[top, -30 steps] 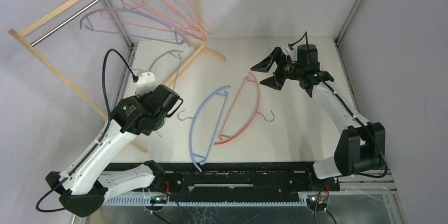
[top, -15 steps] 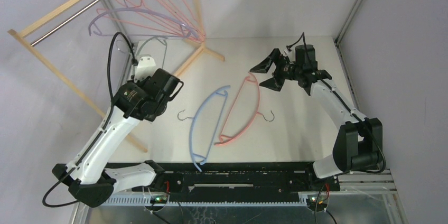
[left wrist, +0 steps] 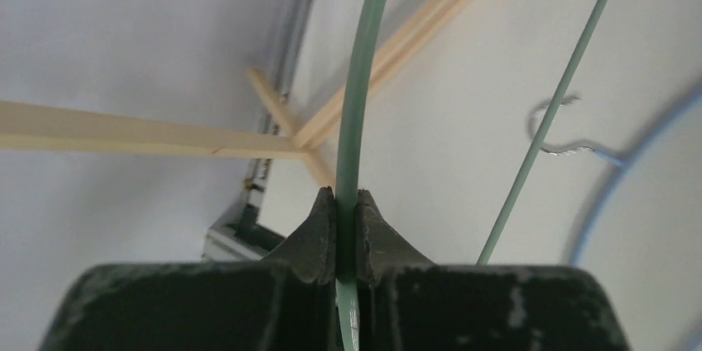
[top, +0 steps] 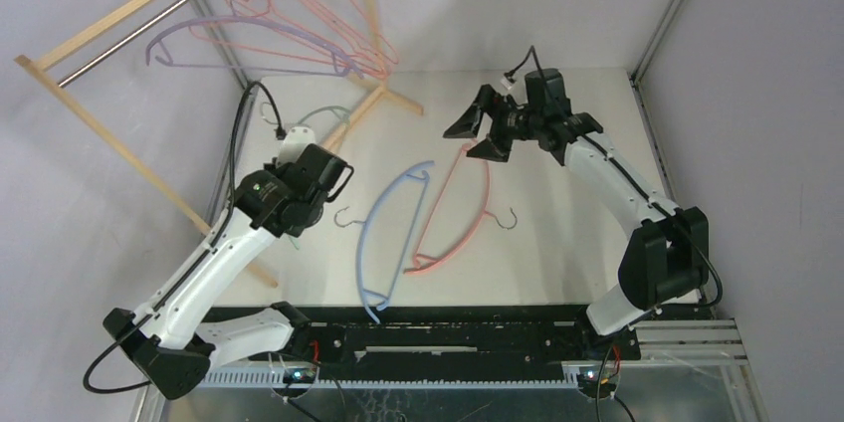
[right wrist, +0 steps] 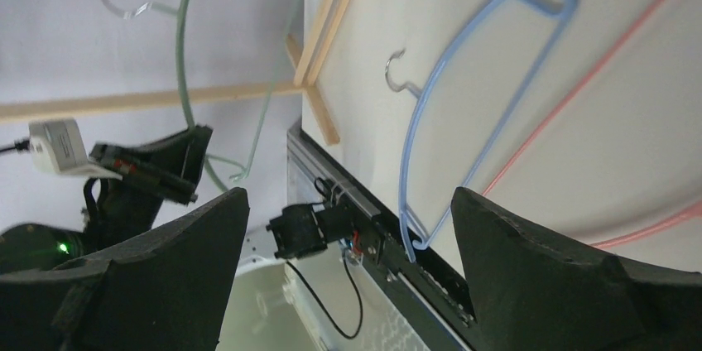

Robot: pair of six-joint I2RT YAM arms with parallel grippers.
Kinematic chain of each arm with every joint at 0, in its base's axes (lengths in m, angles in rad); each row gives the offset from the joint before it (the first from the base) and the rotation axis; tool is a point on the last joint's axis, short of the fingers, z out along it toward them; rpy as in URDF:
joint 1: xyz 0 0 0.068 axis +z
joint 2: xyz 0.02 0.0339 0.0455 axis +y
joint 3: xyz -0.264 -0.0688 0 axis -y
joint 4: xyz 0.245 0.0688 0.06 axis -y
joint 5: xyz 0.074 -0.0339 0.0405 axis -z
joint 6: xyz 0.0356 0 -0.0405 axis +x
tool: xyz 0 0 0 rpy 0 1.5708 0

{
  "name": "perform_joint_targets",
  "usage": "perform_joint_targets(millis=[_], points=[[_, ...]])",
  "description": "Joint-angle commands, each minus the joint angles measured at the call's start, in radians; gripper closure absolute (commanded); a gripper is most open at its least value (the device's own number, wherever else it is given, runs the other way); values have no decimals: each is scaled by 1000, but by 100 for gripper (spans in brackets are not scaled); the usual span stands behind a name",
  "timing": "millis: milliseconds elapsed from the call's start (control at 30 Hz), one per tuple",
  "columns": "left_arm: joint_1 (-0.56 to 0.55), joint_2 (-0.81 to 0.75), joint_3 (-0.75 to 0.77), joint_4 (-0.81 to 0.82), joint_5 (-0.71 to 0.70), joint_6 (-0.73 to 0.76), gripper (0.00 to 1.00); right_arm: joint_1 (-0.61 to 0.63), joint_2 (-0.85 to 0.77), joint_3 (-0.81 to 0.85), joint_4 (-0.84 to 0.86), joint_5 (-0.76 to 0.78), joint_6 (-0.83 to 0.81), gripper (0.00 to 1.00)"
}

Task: Organize the hangers
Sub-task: Adjust the hanger.

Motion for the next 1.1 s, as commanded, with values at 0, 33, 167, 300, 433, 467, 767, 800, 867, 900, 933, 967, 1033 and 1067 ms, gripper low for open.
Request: perform_joint_targets(millis=[0, 33, 167, 300, 433, 467, 767, 800, 867, 900, 933, 967, 1033, 1067], points=[[-24, -57, -44, 227, 169, 134, 100, 38, -12, 35, -30, -23, -83, 0], [-26, -68, -51, 256, 229, 144, 100, 36, -10, 27, -18, -45, -82, 0], [-79, -66, -68, 312, 342, 176, 100, 46, -9, 3, -11, -76, -103, 0], [-118, -35, -45, 372, 454, 171, 100, 66, -16, -70, 61, -72, -44, 0], [-141, -9, 17, 418, 544, 131, 100, 59, 2, -133, 125, -70, 9, 0], [-149, 0, 32, 422, 560, 124, 100, 59, 5, -139, 134, -58, 15, 0], [-181, 33, 102, 426, 664, 87, 100, -3, -23, -224, 289, 71, 104, 0], [-181, 27, 101, 427, 675, 82, 100, -23, -24, -239, 327, 73, 130, 0], [-181, 17, 88, 431, 688, 73, 100, -60, -29, -264, 401, 79, 179, 0], [-183, 12, 78, 435, 694, 69, 100, -77, -33, -276, 439, 82, 202, 0], [-183, 7, 70, 438, 697, 66, 100, -89, -38, -284, 466, 84, 218, 0], [-183, 4, 62, 440, 700, 65, 100, -99, -42, -285, 485, 90, 231, 0], [-183, 1, 51, 444, 701, 65, 100, -111, -47, -286, 518, 100, 254, 0], [-183, 0, 47, 445, 701, 65, 100, -115, -49, -286, 548, 99, 276, 0]])
